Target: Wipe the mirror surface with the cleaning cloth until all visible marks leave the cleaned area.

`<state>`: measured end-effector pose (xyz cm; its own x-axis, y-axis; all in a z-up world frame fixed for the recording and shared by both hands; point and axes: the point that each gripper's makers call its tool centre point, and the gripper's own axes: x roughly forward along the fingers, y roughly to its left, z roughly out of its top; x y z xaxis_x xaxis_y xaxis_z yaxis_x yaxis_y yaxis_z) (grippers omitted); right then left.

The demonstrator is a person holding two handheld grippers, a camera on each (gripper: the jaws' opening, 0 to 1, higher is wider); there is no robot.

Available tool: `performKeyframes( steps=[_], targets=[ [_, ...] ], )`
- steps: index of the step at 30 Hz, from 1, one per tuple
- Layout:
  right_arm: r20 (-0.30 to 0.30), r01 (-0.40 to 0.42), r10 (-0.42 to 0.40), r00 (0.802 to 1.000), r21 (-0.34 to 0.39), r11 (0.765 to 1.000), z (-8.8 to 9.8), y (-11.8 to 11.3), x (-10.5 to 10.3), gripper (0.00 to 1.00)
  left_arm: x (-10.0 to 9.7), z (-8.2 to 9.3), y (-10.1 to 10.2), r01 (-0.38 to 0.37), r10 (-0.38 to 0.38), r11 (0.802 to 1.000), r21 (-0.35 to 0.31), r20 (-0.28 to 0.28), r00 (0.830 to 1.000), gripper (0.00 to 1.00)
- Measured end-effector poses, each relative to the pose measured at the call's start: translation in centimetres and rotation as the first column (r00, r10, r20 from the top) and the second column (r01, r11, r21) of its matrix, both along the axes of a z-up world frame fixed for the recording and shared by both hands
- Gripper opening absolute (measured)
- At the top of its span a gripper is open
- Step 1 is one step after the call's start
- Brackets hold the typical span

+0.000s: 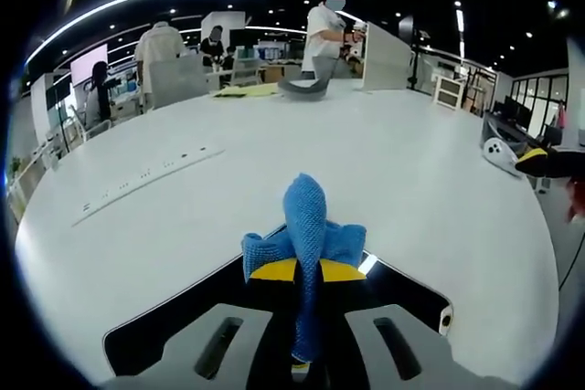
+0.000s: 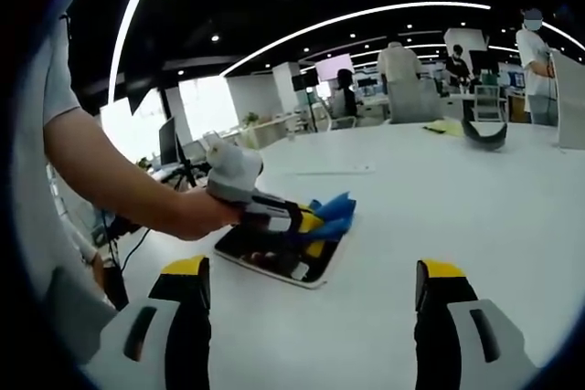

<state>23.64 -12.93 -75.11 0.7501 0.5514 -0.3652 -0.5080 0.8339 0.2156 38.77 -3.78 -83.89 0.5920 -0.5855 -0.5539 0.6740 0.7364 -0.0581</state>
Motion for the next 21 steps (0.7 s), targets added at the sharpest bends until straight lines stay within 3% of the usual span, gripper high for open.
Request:
performKeyframes(
  steps=[21],
  targets=[
    [0.007, 0.0, 0.0, 1.0, -0.001, 1.0, 0.14, -0.17, -0.1, 0.92, -0.22, 0.01, -0.76, 0.022, -0.022, 1.0, -0.004, -0.002, 1.0, 0.04]
  ],
)
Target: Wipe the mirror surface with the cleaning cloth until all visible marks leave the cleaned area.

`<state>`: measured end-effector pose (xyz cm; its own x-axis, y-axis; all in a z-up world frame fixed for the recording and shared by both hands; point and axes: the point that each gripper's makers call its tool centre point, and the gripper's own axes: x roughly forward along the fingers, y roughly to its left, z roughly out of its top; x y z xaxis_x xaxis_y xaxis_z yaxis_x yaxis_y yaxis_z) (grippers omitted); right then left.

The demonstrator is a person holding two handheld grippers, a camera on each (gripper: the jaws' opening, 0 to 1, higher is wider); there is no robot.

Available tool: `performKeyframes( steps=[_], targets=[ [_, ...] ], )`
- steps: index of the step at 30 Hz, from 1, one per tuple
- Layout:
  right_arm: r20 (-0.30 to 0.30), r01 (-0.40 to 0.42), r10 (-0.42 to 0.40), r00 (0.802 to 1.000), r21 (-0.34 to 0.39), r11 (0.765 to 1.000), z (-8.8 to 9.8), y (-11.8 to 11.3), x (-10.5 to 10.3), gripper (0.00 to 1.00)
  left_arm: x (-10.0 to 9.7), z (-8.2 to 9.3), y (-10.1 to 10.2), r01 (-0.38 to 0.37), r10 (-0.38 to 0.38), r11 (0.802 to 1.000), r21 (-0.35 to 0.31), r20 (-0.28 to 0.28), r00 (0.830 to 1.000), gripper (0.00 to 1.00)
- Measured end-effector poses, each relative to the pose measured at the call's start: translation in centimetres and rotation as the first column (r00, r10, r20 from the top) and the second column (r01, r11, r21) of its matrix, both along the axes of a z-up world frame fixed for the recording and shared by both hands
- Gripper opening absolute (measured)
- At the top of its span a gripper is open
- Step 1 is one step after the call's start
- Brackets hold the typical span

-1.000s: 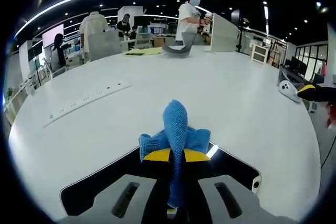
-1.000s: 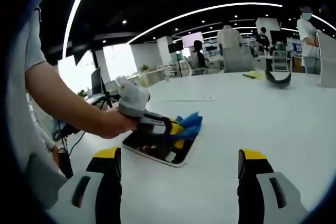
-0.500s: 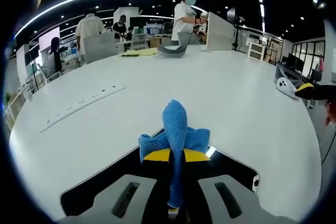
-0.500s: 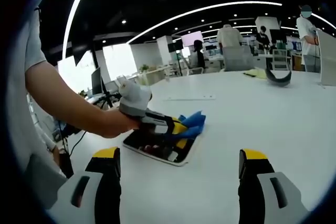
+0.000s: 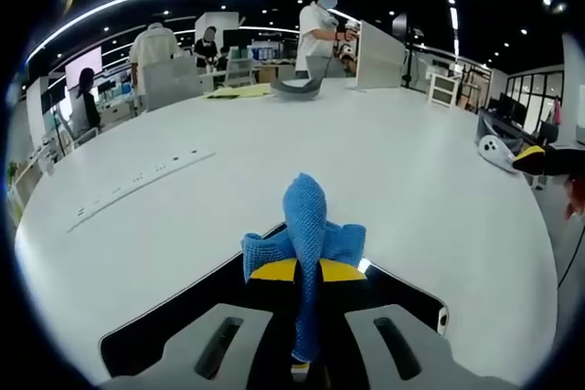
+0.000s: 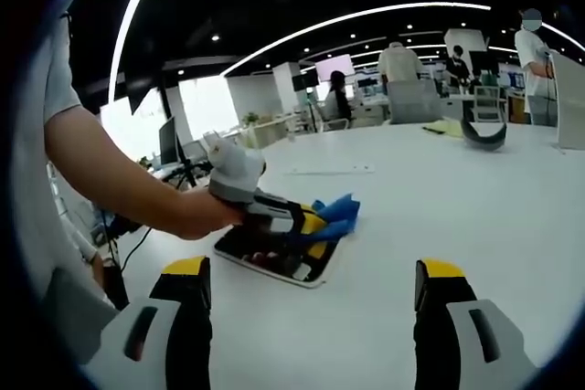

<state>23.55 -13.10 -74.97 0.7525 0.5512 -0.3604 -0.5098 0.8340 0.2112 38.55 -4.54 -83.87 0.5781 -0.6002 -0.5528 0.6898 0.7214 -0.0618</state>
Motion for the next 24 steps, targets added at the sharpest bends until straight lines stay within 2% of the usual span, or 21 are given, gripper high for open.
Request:
performKeyframes(
  steps=[6, 12, 15, 21, 24],
  targets=[
    [0.011, -0.003, 0.003, 1.0, 0.001, 1.0, 0.4, 0.2, 0.1, 0.93, 0.0, 0.0, -0.1, 0.013, -0.013, 1.0, 0.005, 0.013, 1.0, 0.04],
    [0.023, 0.015, -0.015, 1.0, -0.006, 1.0, 1.1, -0.6, 0.5, 0.97, -0.1, 0.0, -0.2, 0.012, -0.012, 1.0, 0.006, 0.032, 0.999, 0.04],
    [0.022, 0.016, -0.016, 1.0, -0.009, 1.0, 1.2, -0.7, 0.6, 0.97, -0.1, 0.0, -0.3, 0.029, -0.031, 0.999, 0.039, 0.053, 0.998, 0.04],
    [0.031, -0.005, 0.005, 1.0, -0.004, 1.0, 1.6, 0.0, 0.8, 1.0, -0.1, 0.0, -0.2, -0.002, 0.003, 1.0, -0.007, 0.037, 0.999, 0.04],
    [0.023, -0.019, 0.019, 1.0, -0.012, 1.0, 1.2, 0.5, 0.7, 1.0, -0.1, 0.0, -0.2, 0.0, 0.001, 1.0, -0.022, 0.035, 0.999, 0.04]
  ],
)
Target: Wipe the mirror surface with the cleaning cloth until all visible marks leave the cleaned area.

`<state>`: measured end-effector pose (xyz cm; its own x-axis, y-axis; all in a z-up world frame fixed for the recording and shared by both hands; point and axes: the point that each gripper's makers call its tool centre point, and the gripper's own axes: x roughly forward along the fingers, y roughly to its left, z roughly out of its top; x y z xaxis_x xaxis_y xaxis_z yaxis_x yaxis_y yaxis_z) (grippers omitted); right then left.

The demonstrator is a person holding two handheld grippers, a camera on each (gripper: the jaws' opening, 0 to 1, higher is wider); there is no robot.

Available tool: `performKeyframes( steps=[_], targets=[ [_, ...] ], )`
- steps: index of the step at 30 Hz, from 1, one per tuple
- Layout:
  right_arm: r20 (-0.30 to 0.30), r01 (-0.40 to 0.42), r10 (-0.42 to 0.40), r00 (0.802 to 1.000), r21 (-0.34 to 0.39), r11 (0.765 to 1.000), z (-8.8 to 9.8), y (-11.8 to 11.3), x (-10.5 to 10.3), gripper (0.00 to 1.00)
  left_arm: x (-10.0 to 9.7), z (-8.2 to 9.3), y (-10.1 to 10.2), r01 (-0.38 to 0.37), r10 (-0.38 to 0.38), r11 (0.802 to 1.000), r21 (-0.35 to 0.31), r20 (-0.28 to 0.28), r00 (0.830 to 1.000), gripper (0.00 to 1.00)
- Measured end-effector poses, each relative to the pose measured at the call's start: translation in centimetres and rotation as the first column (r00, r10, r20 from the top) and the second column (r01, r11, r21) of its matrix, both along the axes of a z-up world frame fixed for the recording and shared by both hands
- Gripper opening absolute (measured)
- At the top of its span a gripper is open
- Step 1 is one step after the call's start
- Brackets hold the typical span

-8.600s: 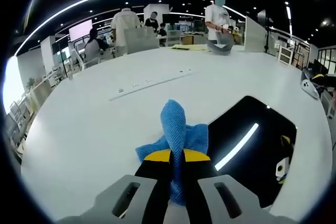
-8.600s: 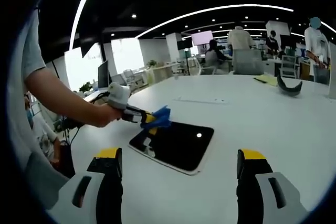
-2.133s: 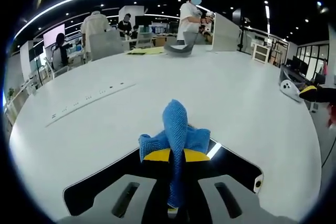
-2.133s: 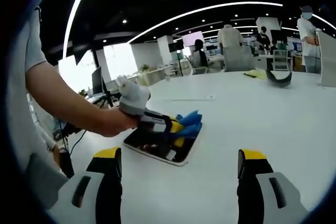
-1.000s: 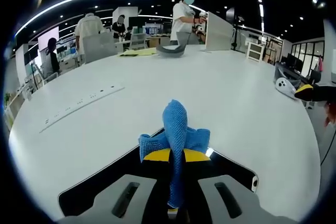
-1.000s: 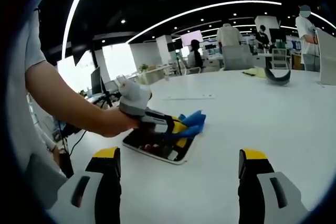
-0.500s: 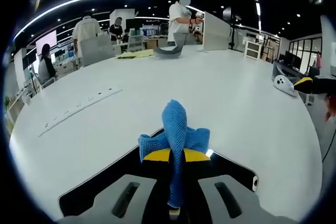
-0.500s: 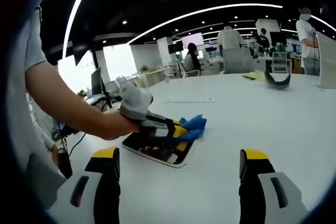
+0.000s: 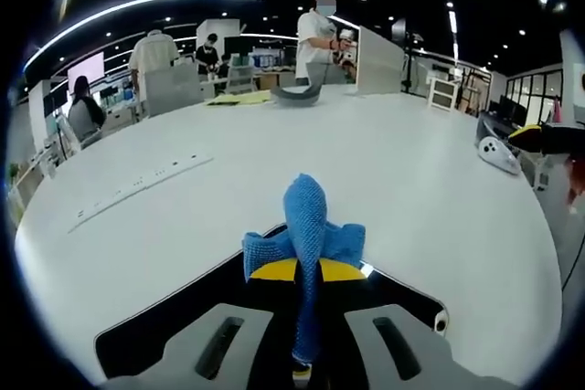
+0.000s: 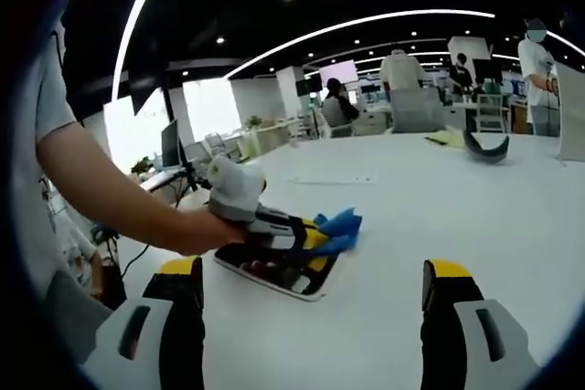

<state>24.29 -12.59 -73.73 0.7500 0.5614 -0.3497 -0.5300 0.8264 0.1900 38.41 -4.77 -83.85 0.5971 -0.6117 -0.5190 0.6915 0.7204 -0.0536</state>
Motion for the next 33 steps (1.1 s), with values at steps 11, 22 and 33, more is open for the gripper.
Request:
performKeyframes(
  steps=[11, 22, 33],
  targets=[
    [-0.002, -0.043, 0.043, 0.999, -0.007, 0.999, 0.0, 1.4, -0.8, 1.0, -0.2, -0.1, 0.0, 0.003, -0.003, 1.0, -0.028, -0.023, 1.0, 0.04],
    [-0.002, -0.04, 0.04, 0.999, -0.01, 0.999, 0.2, 1.3, -1.4, 1.0, -0.9, 0.0, 0.1, 0.025, -0.025, 1.0, -0.013, -0.031, 0.999, 0.04],
    [-0.005, -0.048, 0.047, 0.999, -0.023, 0.999, 0.2, 1.2, -1.8, 1.0, -1.1, -0.1, 0.3, 0.039, -0.04, 0.999, -0.017, -0.048, 0.998, 0.04]
  ],
)
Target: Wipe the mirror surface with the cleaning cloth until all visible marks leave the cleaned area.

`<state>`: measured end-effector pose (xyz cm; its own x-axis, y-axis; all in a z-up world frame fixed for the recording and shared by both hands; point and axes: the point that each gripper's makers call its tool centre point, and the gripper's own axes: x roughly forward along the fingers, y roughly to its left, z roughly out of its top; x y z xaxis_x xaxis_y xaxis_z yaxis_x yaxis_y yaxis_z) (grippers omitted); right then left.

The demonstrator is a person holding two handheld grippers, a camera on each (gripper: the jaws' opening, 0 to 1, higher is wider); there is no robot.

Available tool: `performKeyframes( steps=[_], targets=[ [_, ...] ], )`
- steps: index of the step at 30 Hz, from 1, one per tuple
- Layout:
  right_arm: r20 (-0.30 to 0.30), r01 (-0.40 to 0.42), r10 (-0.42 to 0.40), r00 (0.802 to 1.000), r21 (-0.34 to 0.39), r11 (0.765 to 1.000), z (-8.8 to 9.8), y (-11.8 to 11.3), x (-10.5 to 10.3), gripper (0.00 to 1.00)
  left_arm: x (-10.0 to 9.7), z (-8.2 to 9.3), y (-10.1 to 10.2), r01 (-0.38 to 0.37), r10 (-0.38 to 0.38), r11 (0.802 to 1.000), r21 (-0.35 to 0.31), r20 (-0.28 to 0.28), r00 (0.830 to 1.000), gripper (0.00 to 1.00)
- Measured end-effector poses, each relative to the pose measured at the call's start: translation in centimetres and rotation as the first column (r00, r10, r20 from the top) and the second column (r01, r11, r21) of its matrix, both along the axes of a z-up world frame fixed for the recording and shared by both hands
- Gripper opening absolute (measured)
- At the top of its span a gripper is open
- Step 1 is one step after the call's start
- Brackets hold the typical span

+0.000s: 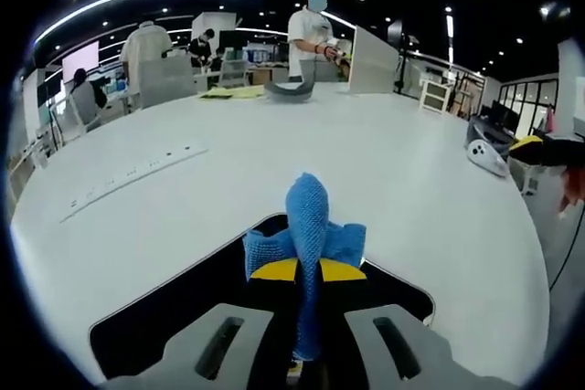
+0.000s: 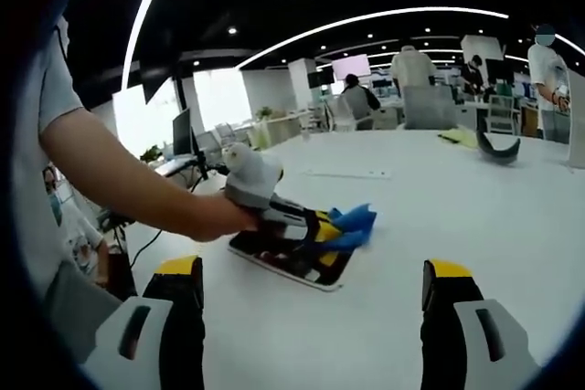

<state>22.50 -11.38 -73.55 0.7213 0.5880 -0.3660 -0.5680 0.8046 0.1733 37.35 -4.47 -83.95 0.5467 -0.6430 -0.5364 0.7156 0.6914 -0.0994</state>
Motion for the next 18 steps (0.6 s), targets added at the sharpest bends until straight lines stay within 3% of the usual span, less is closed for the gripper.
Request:
performKeyframes(
  steps=[18],
  targets=[
    [-0.012, -0.022, 0.022, 1.0, 0.008, 1.0, -0.1, 1.3, -1.0, 0.99, -0.4, 0.0, 1.0, -0.007, 0.007, 1.0, 0.009, -0.03, 1.0, 0.04]
  ],
)
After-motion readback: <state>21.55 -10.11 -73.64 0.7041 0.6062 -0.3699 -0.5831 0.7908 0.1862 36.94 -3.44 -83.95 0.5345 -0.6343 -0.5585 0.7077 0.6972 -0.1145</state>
